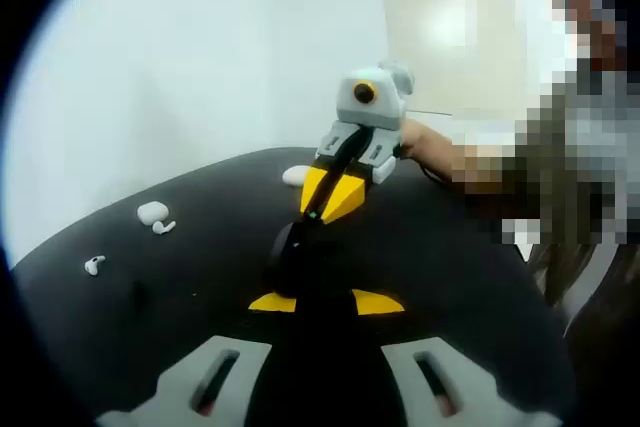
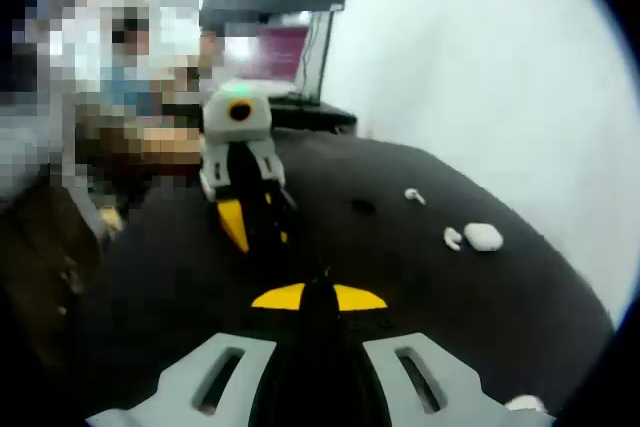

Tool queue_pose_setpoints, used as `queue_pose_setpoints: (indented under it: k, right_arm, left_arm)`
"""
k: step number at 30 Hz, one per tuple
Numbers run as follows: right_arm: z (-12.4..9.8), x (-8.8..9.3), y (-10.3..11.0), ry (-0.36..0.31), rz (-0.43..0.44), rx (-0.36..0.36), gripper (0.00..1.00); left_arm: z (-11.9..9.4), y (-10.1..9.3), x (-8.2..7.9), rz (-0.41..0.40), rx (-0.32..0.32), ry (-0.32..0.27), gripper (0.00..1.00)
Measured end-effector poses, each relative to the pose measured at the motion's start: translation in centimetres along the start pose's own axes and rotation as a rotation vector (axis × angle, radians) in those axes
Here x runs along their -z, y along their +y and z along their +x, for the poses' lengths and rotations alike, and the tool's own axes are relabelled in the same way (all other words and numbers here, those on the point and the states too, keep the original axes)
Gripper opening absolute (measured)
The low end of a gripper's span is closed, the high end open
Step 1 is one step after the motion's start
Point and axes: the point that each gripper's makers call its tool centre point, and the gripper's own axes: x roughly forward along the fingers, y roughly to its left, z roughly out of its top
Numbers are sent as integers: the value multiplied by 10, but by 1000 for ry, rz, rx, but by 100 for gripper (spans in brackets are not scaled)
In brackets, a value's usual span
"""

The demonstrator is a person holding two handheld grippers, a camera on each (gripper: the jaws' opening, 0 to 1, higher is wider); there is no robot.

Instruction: Pick up three earphones and place each one into its charging case using tactile feedback, ensure that each earphone is properly inserted and securely positioned inside the case.

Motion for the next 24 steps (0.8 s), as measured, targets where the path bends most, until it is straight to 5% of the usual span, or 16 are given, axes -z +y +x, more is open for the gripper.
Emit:
queue_pose_setpoints:
  k: [4, 18, 24]
  right_arm:
    - [-6, -16, 3, -89, 31, -32, 11]
    - [-14, -43, 28, -190, -46, -102, 11]
    - [-27, -76, 42, -366, -56, -165, 11]
  left_arm:
    - [0, 0, 1, -24, 17, 20, 15]
    - [5, 8, 0, 12, 76, 44, 15]
    - [6, 4, 0, 50, 69, -5, 15]
